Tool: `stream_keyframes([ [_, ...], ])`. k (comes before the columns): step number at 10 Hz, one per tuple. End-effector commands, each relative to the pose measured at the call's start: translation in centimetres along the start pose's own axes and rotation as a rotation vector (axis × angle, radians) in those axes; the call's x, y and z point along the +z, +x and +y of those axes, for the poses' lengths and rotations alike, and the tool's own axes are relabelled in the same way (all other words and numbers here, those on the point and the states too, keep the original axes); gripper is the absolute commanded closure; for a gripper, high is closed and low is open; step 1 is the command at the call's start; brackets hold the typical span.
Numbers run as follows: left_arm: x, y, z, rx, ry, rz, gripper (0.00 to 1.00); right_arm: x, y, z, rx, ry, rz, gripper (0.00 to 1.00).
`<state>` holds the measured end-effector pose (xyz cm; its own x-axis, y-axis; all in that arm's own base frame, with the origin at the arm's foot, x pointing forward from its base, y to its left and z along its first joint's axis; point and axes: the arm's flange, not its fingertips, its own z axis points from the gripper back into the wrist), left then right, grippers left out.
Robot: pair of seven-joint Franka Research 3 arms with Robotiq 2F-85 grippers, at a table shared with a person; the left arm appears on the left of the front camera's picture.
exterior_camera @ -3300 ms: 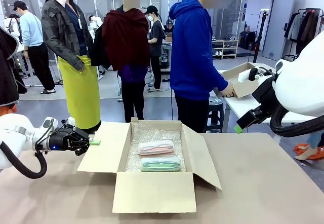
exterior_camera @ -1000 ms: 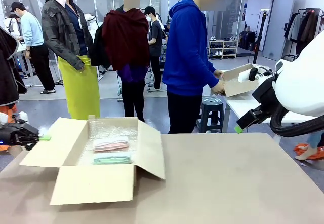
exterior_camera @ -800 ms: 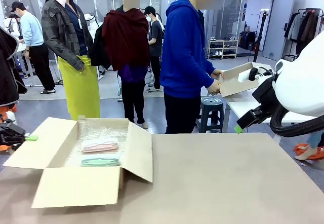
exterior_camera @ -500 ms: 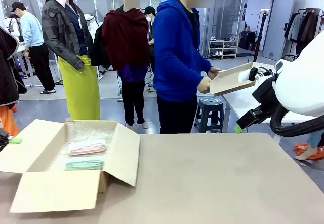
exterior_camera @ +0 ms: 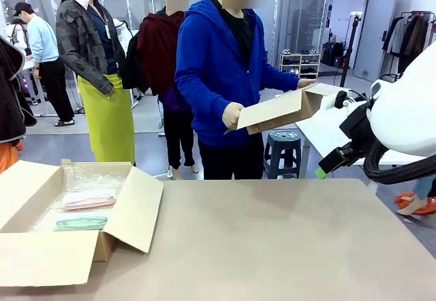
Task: Pack the glasses set securely to prepare it for shipping.
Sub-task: Position the Package Box on the left side of the table.
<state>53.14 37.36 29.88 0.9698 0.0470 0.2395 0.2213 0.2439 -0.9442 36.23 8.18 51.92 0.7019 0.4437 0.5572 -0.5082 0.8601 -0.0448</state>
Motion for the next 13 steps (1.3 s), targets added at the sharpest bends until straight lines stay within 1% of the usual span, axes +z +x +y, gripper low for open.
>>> stream_keyframes([
  [1, 0.7, 0.7, -0.4, -0.004, -0.018, 0.027, 0.98, 0.1, 0.1, 0.3, -0.019, -0.01, 0.001, 0.0],
  [2, 0.0, 0.0, 0.0, 0.0, 0.0, 0.0, 0.98, 0.1, 0.1, 0.3, -0.019, -0.01, 0.001, 0.0],
  [8, 0.0, 0.0, 0.0, 0.0, 0.0, 0.0, 0.98, 0.1, 0.1, 0.3, -0.019, -0.01, 0.001, 0.0],
  [9, 0.1, 0.3, 0.1, -0.005, -0.005, -0.001, 0.79, 0.1, 0.1, 0.3, -0.019, -0.01, 0.001, 0.0],
  [10, 0.7, 0.3, -0.1, -0.038, -0.001, -0.006, 0.6, 0.1, 0.1, 0.3, -0.019, -0.01, 0.001, 0.0],
  [13, 2.1, 0.1, 0.5, -0.024, 0.02, -0.02, 0.04, 0.1, 0.1, 0.3, -0.019, -0.01, 0.001, 0.0],
])
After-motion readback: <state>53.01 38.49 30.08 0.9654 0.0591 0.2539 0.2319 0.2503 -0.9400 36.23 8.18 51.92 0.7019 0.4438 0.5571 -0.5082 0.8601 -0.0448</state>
